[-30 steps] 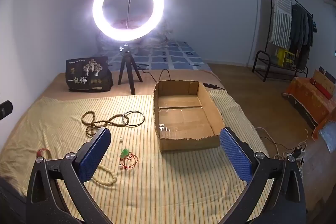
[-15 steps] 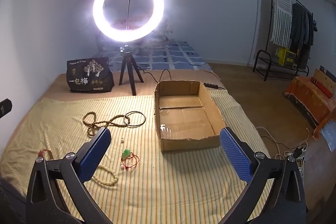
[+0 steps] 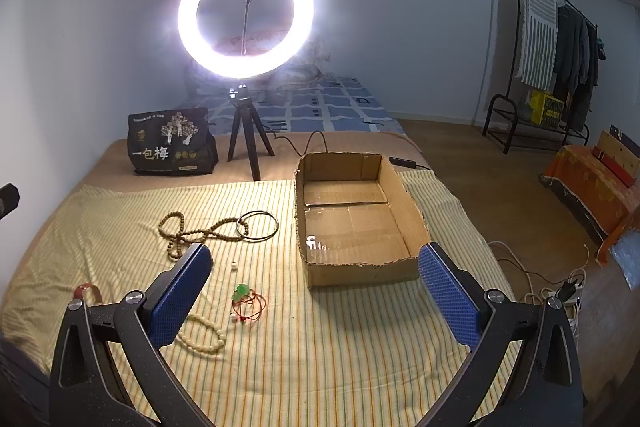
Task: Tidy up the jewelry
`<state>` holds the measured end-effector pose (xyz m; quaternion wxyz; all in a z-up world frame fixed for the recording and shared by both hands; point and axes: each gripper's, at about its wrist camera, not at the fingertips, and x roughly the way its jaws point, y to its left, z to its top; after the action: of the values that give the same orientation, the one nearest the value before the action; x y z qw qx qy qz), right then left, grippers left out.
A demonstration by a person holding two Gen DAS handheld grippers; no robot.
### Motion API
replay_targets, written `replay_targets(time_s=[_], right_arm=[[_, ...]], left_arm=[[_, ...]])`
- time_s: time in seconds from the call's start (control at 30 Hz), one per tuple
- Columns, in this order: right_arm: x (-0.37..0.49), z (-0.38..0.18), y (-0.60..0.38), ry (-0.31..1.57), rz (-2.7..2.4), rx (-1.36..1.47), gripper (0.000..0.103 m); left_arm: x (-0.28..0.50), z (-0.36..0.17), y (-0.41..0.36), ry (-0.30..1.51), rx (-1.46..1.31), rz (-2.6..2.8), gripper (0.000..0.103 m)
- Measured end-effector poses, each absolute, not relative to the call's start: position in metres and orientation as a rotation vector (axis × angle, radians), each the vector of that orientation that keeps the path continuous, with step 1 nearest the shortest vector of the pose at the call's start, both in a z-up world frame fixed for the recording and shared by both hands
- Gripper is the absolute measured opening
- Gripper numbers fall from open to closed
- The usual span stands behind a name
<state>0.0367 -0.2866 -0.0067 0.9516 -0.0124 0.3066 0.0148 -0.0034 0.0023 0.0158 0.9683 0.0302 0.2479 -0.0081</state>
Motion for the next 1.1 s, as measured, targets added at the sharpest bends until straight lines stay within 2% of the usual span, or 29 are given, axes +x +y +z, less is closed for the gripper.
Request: replay_targets(time_s=[1.1], right_arm=[[0.0356,-0.0047,-0.2838,0.614,0.042,-0.044,0.103]], left_arm=[[-0.0074,0.0172,0.004,0.489,0.043,-0.017,0.103]])
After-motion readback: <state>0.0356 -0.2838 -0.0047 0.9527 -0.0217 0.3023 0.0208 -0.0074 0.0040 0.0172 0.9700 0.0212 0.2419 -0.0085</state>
